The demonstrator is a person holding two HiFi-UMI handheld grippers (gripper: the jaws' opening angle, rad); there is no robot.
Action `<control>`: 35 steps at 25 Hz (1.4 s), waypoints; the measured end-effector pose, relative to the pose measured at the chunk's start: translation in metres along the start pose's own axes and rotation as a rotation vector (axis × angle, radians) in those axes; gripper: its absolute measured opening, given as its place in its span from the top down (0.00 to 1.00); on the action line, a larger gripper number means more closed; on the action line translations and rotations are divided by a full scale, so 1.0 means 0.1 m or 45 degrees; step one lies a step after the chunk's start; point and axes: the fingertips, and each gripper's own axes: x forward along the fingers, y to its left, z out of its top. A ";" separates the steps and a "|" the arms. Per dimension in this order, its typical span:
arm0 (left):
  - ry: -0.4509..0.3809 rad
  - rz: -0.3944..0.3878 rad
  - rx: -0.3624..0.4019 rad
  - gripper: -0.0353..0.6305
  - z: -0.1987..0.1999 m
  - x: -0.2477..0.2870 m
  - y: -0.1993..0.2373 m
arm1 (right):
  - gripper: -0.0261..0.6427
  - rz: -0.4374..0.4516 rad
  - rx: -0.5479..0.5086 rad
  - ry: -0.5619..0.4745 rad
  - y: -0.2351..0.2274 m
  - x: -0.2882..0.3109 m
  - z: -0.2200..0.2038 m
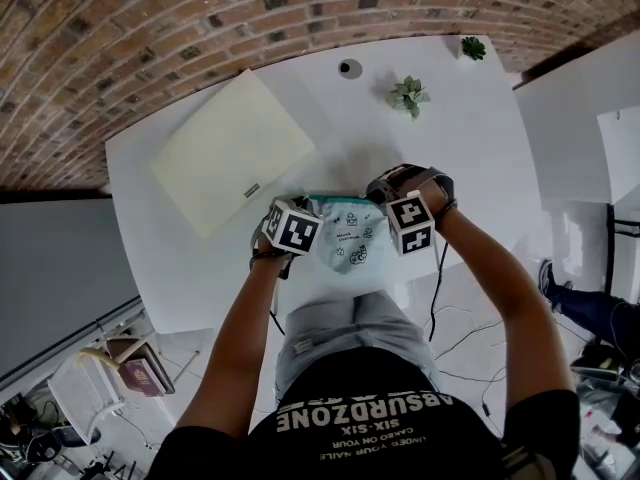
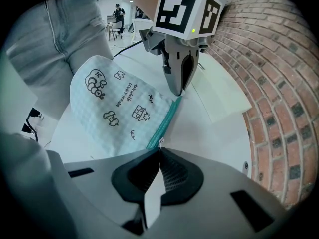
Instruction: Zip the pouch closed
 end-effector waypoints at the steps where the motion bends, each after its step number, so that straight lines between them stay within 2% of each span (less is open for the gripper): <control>1: 0.000 0.000 -0.001 0.91 0.00 0.00 0.00 | 0.96 -0.001 0.000 0.005 0.01 0.00 -0.01; 24: -0.002 -0.004 -0.011 0.91 -0.01 -0.01 -0.01 | 0.96 -0.004 0.021 0.069 0.09 -0.04 -0.17; 35: -0.002 -0.015 -0.013 0.91 -0.01 -0.01 -0.01 | 0.96 -0.023 0.191 0.028 0.14 -0.08 -0.32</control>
